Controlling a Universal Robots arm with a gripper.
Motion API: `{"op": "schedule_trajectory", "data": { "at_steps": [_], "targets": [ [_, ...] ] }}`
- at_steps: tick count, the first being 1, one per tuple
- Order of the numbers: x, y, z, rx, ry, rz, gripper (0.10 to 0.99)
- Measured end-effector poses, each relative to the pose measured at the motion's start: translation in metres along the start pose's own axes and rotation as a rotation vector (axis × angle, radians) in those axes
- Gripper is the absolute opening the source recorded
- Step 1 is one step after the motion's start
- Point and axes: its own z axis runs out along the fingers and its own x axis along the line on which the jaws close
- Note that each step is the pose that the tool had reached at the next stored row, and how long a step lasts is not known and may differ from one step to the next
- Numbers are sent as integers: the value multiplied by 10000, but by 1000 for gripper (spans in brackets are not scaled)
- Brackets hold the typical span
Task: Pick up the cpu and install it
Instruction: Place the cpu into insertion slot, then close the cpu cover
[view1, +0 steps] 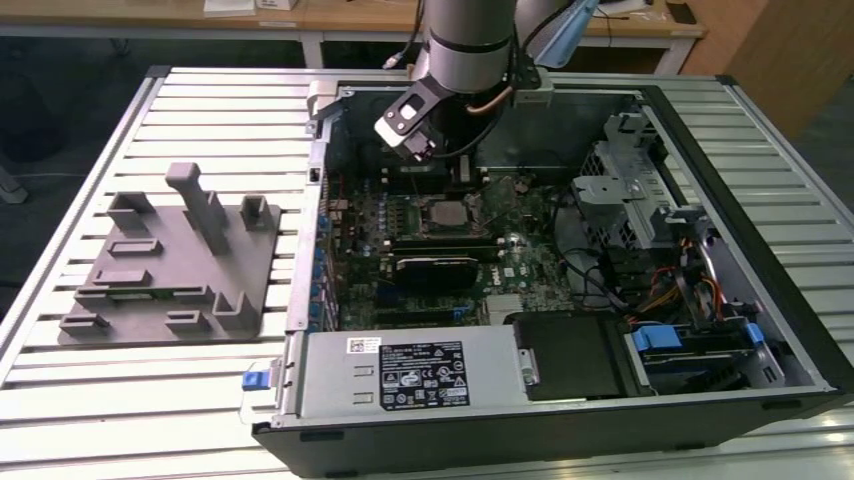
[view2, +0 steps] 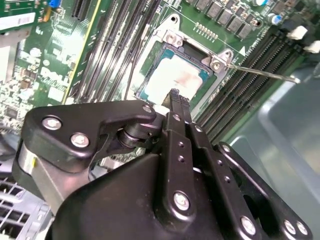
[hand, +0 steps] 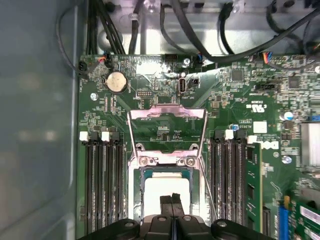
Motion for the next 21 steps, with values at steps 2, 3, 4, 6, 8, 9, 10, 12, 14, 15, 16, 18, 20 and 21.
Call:
{"op": "schedule_trajectory", "data": {
  "at_steps": [2,3,4,6,8,9,10,12,14,15,16,18,20,21],
  "targets": [
    [1,2,-52,-1,1,0,106],
    [1,3,-74,-2,0,0,106],
    [1,3,-92,-2,0,0,106],
    [2,6,-109,-3,1,-2,106],
    [3,18,-115,-3,2,-1,106],
    [3,24,-118,-3,1,0,106],
    [2,27,-121,-2,0,-1,106],
    [3,29,-137,-2,-1,1,106],
    [4,30,-165,-2,0,1,106],
    [4,30,-169,-3,0,0,106],
    [4,30,-169,-3,2,0,106],
    [4,30,-169,-4,3,0,106],
    [4,30,-174,-3,1,0,106],
    [4,31,-177,-3,1,0,106]
  ]
}}
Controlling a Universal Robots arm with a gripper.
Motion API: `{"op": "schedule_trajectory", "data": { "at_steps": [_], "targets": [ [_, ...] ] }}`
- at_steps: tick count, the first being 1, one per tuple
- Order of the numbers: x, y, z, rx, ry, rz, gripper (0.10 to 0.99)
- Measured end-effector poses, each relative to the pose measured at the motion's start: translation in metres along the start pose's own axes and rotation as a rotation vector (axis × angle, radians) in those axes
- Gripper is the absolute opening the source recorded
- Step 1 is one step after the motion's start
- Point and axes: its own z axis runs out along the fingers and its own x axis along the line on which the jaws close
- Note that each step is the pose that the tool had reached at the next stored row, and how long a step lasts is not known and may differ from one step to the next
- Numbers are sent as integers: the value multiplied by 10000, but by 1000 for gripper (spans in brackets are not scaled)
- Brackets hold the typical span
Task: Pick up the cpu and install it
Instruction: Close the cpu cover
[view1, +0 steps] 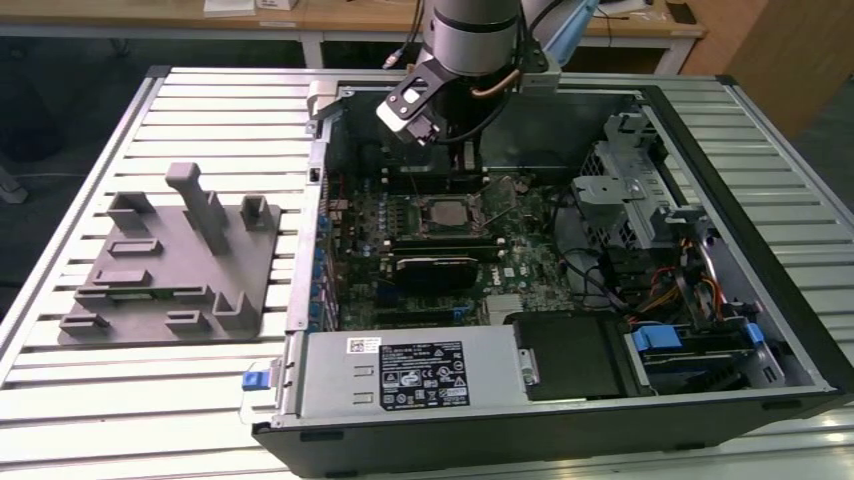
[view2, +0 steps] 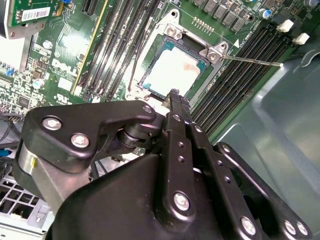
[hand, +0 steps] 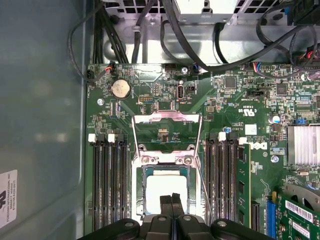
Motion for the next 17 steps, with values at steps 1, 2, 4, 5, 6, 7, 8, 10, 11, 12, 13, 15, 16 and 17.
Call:
{"op": "schedule_trajectory", "data": {
  "at_steps": [1,2,4,5,6,7,8,10,11,12,13,15,16,17],
  "targets": [
    [0,0,0,0,0,0,106],
    [0,2,0,1,0,0,106],
    [0,8,0,1,-1,-1,106],
    [0,11,0,1,-1,0,106],
    [0,14,0,0,0,-1,106],
    [0,17,0,1,-1,0,106],
    [0,20,0,1,-1,0,106],
    [0,26,1,0,0,0,106],
    [0,29,1,0,0,0,106],
    [0,33,1,0,0,0,106],
    [1,37,1,0,0,0,106],
    [1,49,1,1,-1,0,106],
    [1,57,2,0,0,0,106],
    [1,66,2,0,0,0,106]
  ]
}}
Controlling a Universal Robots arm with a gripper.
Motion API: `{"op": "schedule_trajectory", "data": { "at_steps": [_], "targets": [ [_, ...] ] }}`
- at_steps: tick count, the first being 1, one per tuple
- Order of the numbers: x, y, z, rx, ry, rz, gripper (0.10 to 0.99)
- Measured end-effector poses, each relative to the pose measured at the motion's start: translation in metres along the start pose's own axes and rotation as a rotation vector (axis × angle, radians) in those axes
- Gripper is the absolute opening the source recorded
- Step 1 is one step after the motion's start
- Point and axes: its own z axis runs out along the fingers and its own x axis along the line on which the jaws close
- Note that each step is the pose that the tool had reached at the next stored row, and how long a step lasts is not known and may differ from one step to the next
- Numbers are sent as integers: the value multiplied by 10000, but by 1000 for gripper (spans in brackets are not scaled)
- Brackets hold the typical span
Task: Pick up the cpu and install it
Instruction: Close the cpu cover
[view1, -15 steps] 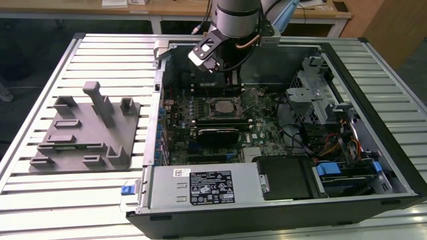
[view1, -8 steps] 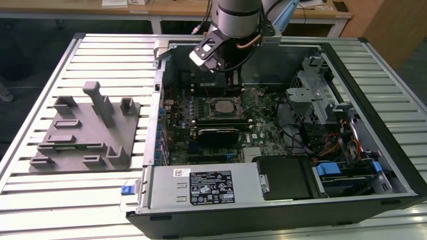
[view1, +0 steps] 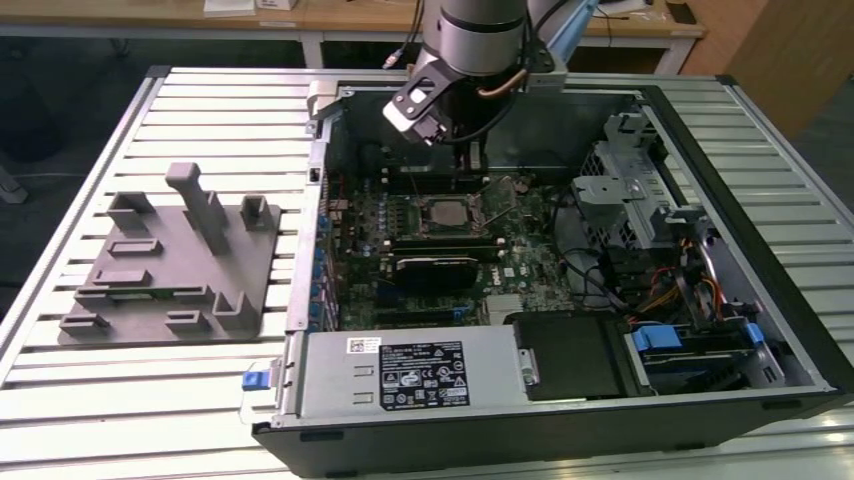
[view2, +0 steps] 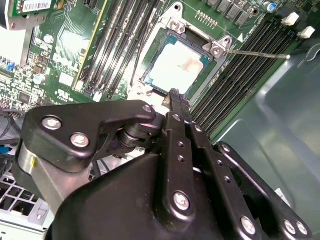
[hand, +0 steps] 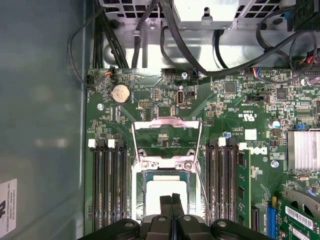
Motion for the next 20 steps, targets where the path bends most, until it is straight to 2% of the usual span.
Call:
{"op": "schedule_trajectory", "data": {
  "at_steps": [20],
  "targets": [
    [3,162,6,0,0,0,106]
  ]
}}
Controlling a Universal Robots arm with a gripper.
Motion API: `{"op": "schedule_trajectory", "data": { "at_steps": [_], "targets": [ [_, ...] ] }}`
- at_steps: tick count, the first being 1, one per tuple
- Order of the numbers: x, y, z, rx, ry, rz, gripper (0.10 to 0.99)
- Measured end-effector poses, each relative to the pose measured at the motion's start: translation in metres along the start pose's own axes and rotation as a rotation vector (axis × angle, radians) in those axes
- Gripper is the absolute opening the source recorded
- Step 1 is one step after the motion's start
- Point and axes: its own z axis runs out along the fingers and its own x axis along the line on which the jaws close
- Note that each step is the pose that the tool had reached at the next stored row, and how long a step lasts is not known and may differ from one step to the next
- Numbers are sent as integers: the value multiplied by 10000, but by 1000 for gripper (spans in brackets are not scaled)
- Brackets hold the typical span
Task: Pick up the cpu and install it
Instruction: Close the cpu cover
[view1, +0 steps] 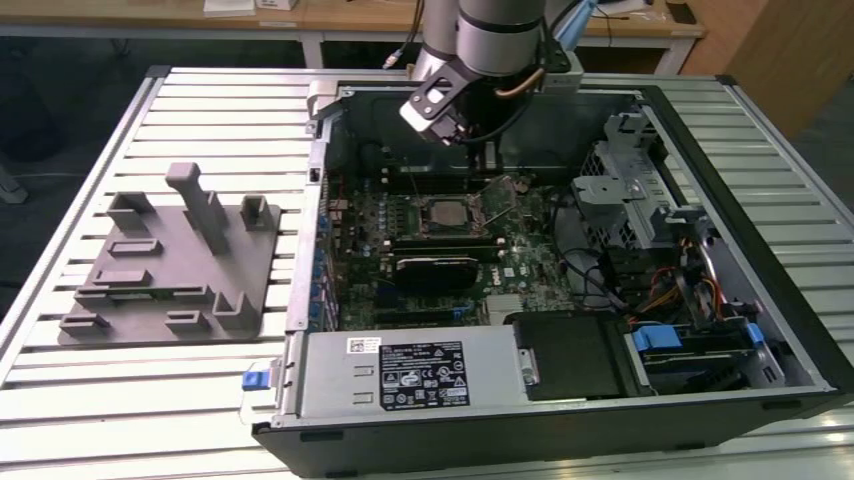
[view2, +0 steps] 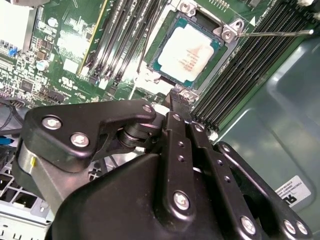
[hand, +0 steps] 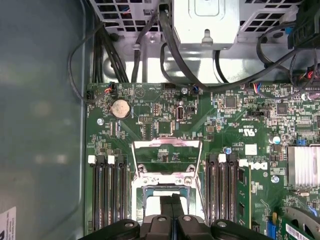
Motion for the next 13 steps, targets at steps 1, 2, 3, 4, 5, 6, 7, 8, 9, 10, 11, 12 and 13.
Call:
{"op": "schedule_trajectory", "data": {
  "at_steps": [1,2,3,4,5,6,7,8,9,10,11,12,13],
  "targets": [
    [0,7,0,0,0,0,106],
    [0,12,1,0,0,0,106],
    [0,16,1,0,0,0,106],
    [0,22,1,0,0,0,106],
    [1,27,1,0,0,1,106],
    [1,34,1,0,0,1,106],
    [1,40,1,0,-1,0,106],
    [1,48,2,0,-1,0,106],
    [1,55,2,0,0,0,106],
    [1,64,2,0,0,1,106],
    [1,72,2,0,0,0,106],
    [1,79,3,1,-1,0,106],
    [2,88,3,0,0,0,106]
  ]
}}
